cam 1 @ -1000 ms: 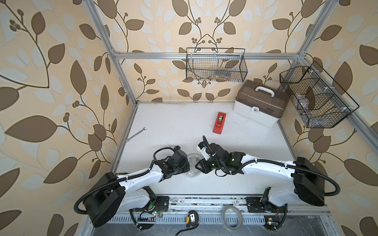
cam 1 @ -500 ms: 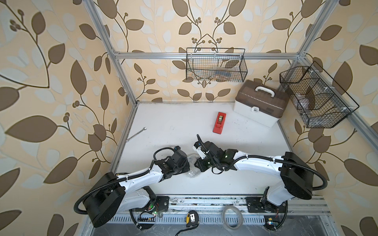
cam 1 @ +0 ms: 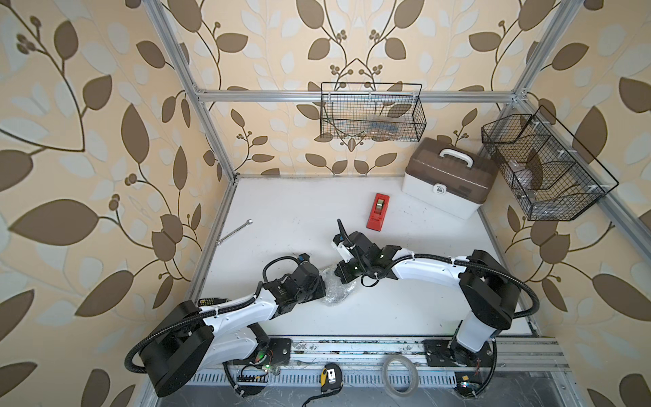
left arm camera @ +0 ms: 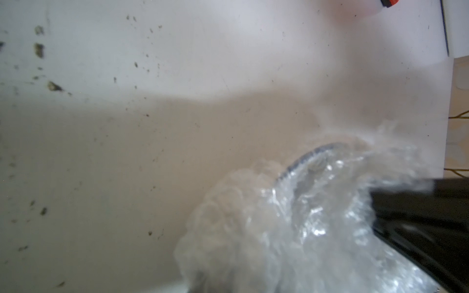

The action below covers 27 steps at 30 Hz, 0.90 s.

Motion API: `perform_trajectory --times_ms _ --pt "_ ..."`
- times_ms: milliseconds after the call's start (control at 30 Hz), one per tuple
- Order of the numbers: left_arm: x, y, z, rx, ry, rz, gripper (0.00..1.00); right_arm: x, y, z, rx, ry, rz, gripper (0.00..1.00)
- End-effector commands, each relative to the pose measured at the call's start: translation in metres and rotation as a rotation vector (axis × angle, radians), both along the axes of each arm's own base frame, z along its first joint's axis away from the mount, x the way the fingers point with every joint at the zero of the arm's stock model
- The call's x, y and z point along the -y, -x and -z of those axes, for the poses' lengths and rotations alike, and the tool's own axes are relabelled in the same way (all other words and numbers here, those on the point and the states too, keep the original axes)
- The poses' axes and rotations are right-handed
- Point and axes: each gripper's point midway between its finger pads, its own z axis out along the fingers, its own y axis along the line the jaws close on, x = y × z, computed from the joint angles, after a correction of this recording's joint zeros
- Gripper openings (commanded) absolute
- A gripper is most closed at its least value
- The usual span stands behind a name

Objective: Wrap bowls in bubble wrap
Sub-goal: Wrap the bowl in bubble wrap.

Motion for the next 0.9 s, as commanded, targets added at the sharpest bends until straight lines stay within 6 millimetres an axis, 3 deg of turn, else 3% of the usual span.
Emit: perform_trajectory --times_ms 0,200,300,400,700,800,867 --pt "-0.012 0.016 0.014 -0.049 -0.061 0.015 0.0 0.006 -0.02 0.012 0.051 0.075 0.044 0.0" --pt "-0.012 0.016 0.011 -0.039 -0.051 0.013 0.0 0.005 -0.023 0.027 0.053 0.09 0.064 0.0" --pt "-0.009 0.013 0.007 -0.033 -0.047 0.012 0.1 -0.006 -0.021 0.022 0.056 0.052 0.051 0.0" --pt "-0.007 0.011 0.003 -0.033 -0.048 0.014 0.14 -0.018 -0.018 0.014 0.057 0.01 0.03 0.0" --pt "0.012 0.004 0.004 -0.057 -0.055 0.068 0.0 -0.043 -0.011 0.002 0.065 -0.077 -0.009 0.0" --pt "0.019 0.002 0.007 -0.07 -0.064 0.087 0.0 -0.041 -0.015 0.007 0.069 -0.062 0.009 0.0" --pt "0.021 0.001 0.009 -0.075 -0.069 0.083 0.08 -0.034 -0.02 0.014 0.072 -0.032 0.044 0.0"
